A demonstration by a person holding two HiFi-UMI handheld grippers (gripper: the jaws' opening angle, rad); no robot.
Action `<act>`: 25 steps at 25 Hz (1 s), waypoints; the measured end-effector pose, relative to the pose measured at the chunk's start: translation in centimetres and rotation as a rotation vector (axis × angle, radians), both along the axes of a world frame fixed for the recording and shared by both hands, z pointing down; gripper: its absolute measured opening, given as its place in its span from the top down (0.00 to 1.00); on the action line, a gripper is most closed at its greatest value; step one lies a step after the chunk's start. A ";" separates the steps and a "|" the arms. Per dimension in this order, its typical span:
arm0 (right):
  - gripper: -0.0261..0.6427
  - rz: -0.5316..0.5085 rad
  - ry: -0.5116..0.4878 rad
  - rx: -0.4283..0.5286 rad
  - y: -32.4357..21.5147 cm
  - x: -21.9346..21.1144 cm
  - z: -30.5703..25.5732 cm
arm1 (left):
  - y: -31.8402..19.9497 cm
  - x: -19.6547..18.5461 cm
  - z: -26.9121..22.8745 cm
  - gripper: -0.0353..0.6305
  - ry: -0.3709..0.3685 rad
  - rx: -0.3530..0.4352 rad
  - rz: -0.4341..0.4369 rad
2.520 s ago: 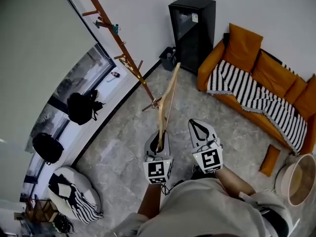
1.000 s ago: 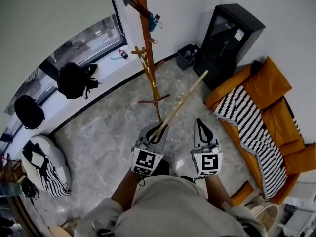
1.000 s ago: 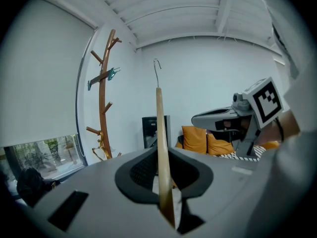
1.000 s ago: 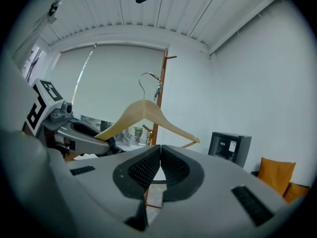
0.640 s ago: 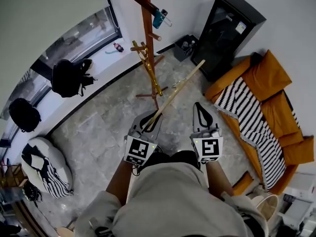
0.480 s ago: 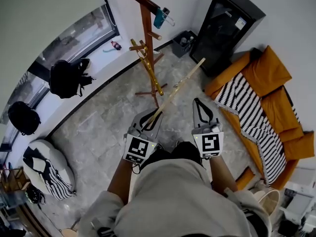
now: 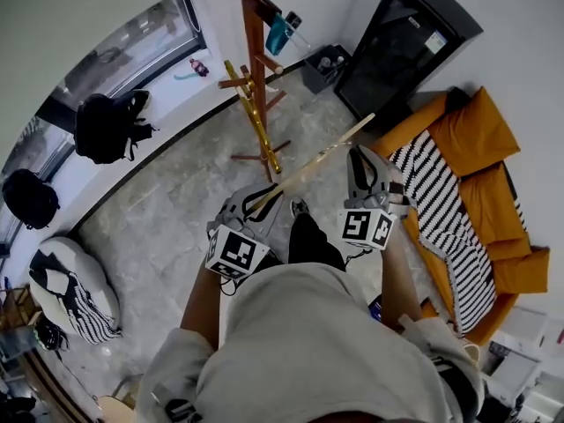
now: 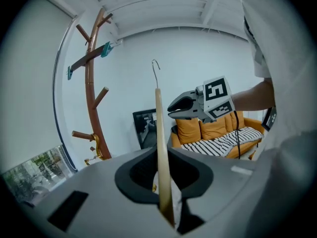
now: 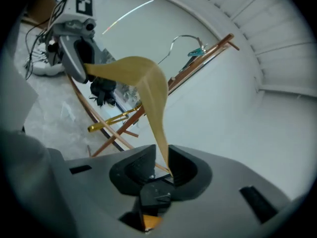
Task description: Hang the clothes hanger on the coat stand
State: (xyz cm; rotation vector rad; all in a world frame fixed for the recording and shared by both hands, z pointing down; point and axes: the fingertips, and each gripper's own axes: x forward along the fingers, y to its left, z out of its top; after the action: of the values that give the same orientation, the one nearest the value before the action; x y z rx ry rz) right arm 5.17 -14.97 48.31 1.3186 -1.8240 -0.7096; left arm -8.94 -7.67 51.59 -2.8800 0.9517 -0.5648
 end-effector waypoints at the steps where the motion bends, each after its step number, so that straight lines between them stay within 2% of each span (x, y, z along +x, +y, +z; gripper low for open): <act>1: 0.81 -0.012 0.030 -0.014 -0.9 0.3 0.3 | -0.8 0.3 0.0 0.86 -0.002 -0.004 -0.002; 2: 0.71 -0.024 0.045 -0.031 -1.9 0.6 0.5 | -1.6 0.6 -0.2 0.86 -0.003 -0.009 -0.002; 4: 0.64 -0.049 0.051 -0.040 -3.9 0.9 0.7 | -3.0 1.0 -0.6 0.86 -0.009 -0.018 0.009; 8: 0.64 -0.093 0.107 -0.010 -7.5 0.2 0.0 | -5.1 1.1 -1.4 0.86 -0.054 -0.018 0.040; 11: 0.66 -0.144 0.136 0.031 -8.8 -1.0 -0.6 | -5.5 1.4 -1.6 0.86 -0.055 -0.037 0.048; 14: 0.82 -0.180 0.100 0.047 -9.7 -1.4 -1.3 | -6.4 1.5 -2.5 0.86 -0.020 -0.051 0.025; 17: 0.82 -0.220 0.106 0.037 -10.5 -1.9 -1.4 | -7.5 1.0 -2.8 0.86 -0.012 -0.052 -0.028; 21: 0.83 -0.285 0.127 0.036 -11.4 -3.2 -1.1 | -8.5 -0.3 -2.9 0.85 -0.047 -0.039 -0.112; 25: 0.83 -0.312 0.103 0.039 -11.9 -3.9 -1.6 | -8.3 -0.6 -3.0 0.84 -0.077 -0.006 -0.151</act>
State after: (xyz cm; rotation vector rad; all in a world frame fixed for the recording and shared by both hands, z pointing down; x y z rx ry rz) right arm 1.26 -26.87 46.72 1.0106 -1.9604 -0.9643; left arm -9.50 -16.01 48.57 -2.7845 1.1637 -0.6853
